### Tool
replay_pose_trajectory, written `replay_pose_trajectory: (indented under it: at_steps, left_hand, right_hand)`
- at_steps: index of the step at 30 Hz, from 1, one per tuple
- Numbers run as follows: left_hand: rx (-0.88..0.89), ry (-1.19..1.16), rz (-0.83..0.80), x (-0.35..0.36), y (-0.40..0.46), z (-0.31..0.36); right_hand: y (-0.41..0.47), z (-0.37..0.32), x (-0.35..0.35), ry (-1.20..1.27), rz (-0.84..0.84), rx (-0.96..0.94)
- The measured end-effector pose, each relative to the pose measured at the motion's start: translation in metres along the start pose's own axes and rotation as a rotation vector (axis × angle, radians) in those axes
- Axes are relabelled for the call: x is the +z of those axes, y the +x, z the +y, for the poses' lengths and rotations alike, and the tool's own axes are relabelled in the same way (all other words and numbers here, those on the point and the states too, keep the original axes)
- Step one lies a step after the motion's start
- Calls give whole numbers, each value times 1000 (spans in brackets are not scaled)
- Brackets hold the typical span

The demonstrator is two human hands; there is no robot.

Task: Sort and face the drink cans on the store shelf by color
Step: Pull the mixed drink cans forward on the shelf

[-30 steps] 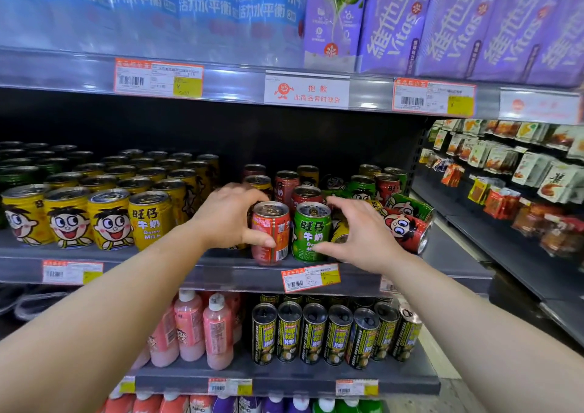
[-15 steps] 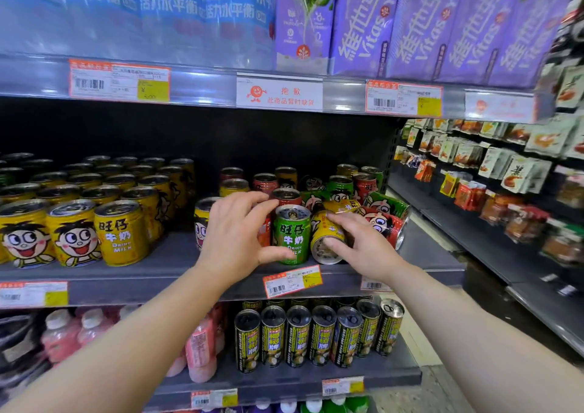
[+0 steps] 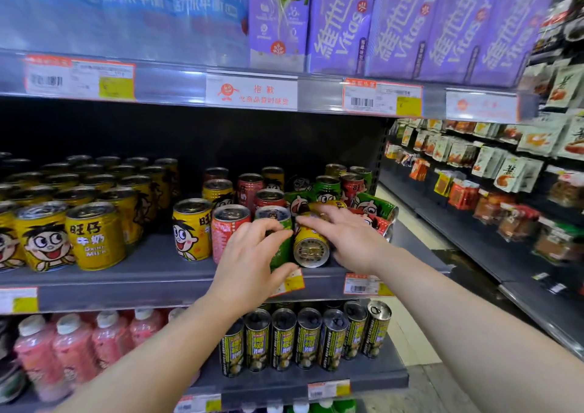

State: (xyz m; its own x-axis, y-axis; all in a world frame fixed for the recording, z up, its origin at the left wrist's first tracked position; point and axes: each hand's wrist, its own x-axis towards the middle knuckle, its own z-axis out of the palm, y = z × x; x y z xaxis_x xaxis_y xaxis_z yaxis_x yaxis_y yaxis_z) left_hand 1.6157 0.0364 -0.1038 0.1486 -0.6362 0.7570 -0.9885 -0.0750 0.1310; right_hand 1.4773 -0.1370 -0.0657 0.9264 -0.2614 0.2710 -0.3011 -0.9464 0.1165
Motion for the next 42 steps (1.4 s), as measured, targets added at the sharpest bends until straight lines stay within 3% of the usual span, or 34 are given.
replay_pose_trajectory:
  at_steps: [4,9,16,18,20,21,24,26,29,32,36,38,42]
  left_hand:
    - [-57,8,60,6,0,3]
    - [-199,-8,87,10,3,17]
    - [-328,70,63,21,5,39]
    - [-340,113,65,25,4,41]
    - [-365,120,84,27,3,44]
    - [-372,117,97,27,4,45]
    - [-376,87,123,30,4,46]
    - [-390,63,149,32,3,47]
    - [-435,15,196,37,0,56]
    - [-370,-54,202,46,-3,74]
    - [-378,-98,149,55,5,100]
    - [-422,-36,143,58,12,110]
    - [-525,120,141,69,26,131]
  right_hand:
    - [15,3,0,-30,25,-85]
    - [9,13,-5,584,30,107]
    - [-1,1,-2,791,-73,193]
    - [-3,9,-9,729,82,258]
    - [-6,23,-17,383,370,409]
    - [-9,31,-18,221,408,493]
    - [-23,48,-9,97,100,726]
    - [-32,55,3,114,5,778]
    - [-41,61,12,327,123,762]
    - [-48,58,13,650,329,710]
    - [-50,55,13,845,525,580]
    - [-47,56,16,917,488,492]
    - [-40,66,9,918,258,278]
